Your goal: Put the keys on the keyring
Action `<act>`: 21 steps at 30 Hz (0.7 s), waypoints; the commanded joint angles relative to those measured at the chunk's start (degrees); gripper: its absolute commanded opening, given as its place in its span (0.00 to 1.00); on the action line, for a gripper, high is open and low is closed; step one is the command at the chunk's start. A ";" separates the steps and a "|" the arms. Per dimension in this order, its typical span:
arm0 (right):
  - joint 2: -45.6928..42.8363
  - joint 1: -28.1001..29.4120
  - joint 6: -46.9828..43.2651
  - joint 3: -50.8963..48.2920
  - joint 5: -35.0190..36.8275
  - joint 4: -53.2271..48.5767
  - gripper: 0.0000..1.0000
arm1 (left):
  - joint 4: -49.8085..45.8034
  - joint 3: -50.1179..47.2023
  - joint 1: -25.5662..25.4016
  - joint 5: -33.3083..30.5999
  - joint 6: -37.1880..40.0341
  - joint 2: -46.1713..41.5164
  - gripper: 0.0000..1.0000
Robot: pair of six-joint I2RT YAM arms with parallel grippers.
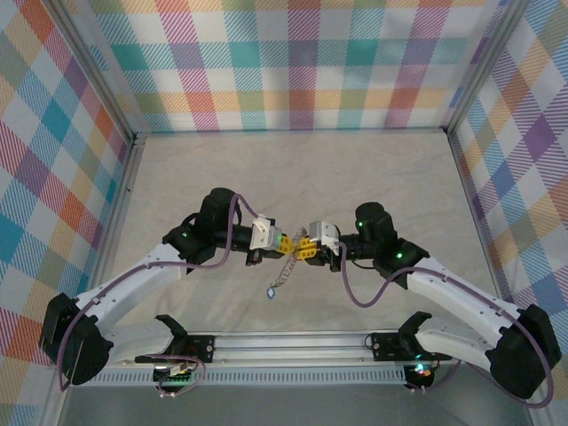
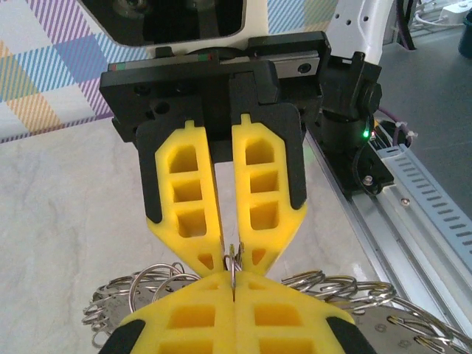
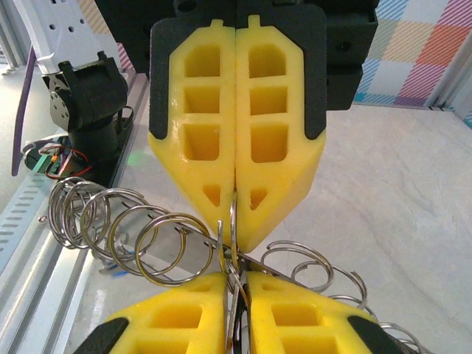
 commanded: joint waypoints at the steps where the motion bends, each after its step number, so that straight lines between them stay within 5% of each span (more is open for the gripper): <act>1: 0.87 0.54 0.50 2.29 -1.93 1.84 0.14 | 2.54 0.07 -0.23 4.15 -0.22 -0.20 0.00; 11: -2.20 0.99 -2.22 1.35 0.57 -0.87 0.26 | 1.47 0.41 -0.20 3.97 -0.04 0.80 0.00; 21: -2.79 0.95 -2.65 1.92 -0.63 -2.92 0.16 | 2.32 0.40 -0.19 4.05 -0.59 1.77 0.00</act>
